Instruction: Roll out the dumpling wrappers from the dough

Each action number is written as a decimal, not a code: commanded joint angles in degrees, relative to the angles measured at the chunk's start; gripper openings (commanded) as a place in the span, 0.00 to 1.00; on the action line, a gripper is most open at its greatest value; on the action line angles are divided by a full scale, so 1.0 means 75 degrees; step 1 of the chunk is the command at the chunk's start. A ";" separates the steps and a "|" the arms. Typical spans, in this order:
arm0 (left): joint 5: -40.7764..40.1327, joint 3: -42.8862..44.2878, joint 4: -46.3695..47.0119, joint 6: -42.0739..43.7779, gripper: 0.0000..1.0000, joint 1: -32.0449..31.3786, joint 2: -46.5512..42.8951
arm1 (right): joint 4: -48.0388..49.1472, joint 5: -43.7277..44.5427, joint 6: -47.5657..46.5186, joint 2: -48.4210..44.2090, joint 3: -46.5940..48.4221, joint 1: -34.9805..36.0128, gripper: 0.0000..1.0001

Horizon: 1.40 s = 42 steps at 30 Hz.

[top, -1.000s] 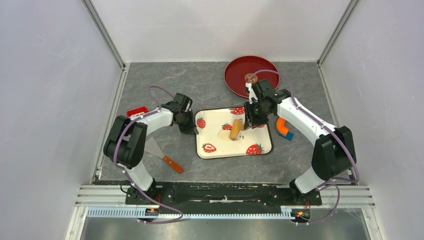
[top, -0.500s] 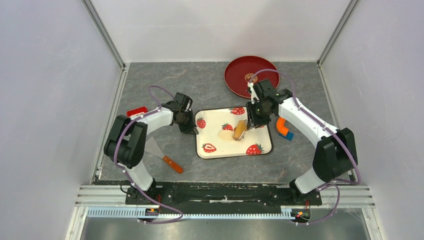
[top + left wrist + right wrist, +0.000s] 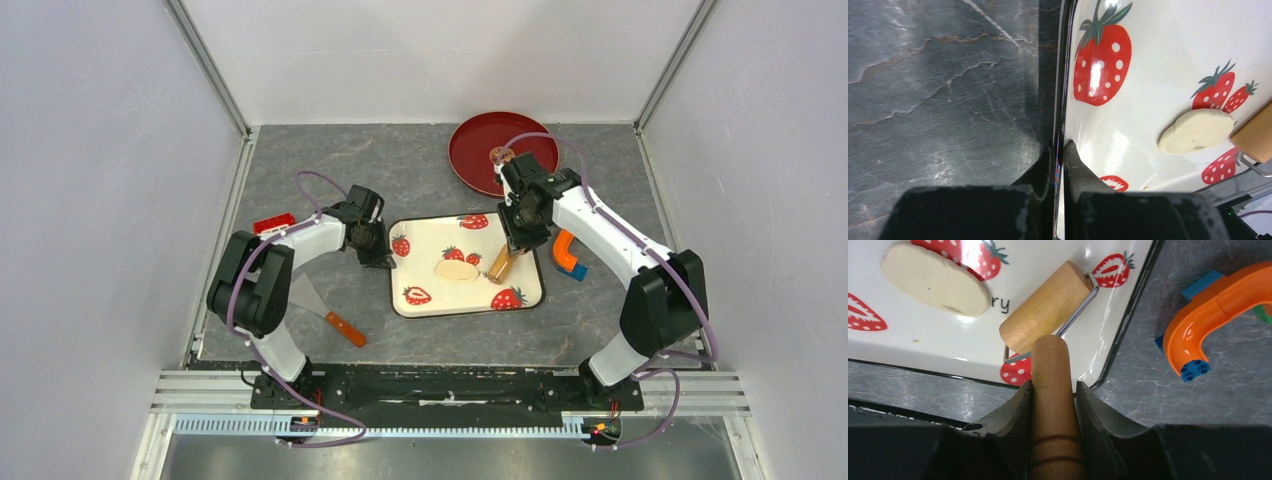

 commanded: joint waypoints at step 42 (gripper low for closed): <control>0.2523 0.5617 -0.3483 0.5557 0.42 0.0655 0.3766 | -0.0067 -0.1961 -0.1151 0.0080 0.1119 -0.0572 0.00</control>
